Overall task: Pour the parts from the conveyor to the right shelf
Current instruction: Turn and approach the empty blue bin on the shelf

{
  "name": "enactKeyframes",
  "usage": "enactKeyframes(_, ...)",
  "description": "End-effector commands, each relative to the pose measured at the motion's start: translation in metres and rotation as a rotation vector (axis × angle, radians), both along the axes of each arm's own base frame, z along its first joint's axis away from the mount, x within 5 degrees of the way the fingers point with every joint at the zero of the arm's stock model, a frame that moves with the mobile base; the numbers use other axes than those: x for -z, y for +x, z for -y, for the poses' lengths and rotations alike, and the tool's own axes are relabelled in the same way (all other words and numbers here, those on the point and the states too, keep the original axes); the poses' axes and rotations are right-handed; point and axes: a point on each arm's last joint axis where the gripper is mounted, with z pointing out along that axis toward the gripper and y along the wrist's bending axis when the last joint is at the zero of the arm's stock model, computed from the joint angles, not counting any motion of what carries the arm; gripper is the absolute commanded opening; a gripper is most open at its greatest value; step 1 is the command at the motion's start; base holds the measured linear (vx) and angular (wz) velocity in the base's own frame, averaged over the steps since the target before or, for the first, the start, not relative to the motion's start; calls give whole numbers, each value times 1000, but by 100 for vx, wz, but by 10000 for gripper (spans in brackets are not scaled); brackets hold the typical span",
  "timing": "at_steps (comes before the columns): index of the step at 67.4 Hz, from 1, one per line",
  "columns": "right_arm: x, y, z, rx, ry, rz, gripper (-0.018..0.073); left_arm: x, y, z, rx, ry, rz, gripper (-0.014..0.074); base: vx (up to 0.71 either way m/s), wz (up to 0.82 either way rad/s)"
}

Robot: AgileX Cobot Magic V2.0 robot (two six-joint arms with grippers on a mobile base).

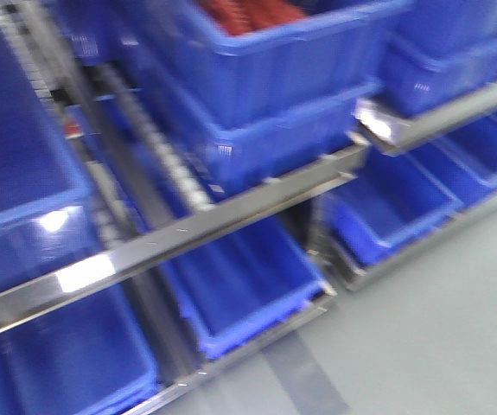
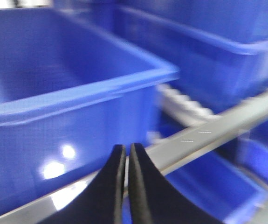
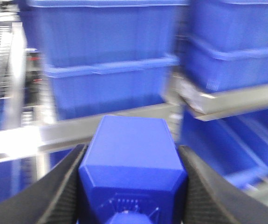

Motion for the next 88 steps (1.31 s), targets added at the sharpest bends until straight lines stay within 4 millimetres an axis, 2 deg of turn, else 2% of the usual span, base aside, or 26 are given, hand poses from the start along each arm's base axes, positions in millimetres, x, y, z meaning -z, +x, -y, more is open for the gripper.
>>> enactKeyframes(1,-15,0,0,-1,1,100,-8,-13,-1,0,7,-11,93,-6,17,83)
enactKeyframes(22,-15,0,0,-1,1,100,-8,-13,-1,0,7,-11,93,-6,15,71)
enactKeyframes(52,-15,0,0,-1,1,100,-8,-13,-1,0,7,-11,93,-6,12,47)
enactKeyframes(88,-15,0,0,-1,1,100,-8,-13,-1,0,7,-11,93,-6,17,10)
